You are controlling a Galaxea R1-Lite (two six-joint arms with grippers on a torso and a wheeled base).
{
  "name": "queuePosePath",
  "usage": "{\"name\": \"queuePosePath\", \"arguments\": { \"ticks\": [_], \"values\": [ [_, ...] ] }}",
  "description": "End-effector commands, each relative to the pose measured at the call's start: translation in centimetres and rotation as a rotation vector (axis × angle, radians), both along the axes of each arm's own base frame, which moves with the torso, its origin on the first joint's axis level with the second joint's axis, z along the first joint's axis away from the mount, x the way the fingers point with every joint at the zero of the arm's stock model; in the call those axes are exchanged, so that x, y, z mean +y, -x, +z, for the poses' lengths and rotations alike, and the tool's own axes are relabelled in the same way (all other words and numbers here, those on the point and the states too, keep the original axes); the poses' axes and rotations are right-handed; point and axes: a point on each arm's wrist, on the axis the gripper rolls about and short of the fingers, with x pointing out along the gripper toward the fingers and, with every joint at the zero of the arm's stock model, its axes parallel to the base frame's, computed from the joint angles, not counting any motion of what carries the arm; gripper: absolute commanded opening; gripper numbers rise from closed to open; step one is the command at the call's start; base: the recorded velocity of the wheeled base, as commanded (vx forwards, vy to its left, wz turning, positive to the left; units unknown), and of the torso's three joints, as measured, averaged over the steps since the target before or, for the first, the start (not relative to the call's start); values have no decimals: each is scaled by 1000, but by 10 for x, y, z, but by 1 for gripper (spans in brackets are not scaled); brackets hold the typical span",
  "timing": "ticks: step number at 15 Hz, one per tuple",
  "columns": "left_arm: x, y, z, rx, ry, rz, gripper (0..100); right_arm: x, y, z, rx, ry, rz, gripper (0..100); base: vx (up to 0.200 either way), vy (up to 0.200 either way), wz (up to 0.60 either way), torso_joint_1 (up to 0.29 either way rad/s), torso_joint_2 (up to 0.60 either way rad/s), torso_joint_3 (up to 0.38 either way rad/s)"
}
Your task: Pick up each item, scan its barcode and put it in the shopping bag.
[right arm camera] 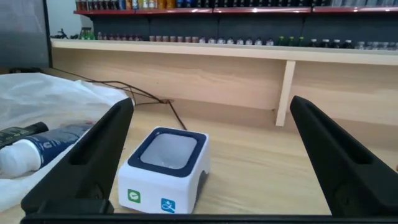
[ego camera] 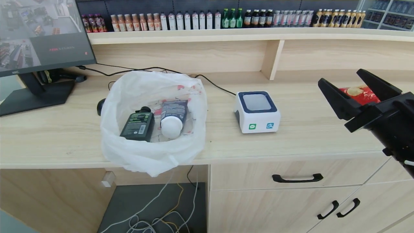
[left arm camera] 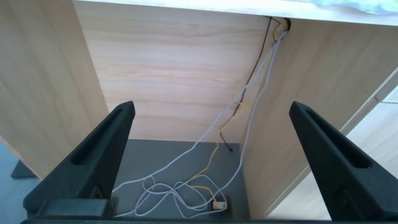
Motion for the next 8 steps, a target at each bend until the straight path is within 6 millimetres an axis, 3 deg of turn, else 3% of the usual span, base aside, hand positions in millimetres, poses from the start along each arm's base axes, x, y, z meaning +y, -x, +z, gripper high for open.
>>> {"name": "queuePosePath", "arguments": {
  "ticks": [1,8],
  "values": [
    [0,0,0,-1,0,0,100,-1,2,1,-5,-1,0,100,0,-200,0,-2,7,2],
    [0,0,0,-1,0,0,100,0,1,0,-1,1,0,100,0,-200,0,1,6,2]
  ]
}}
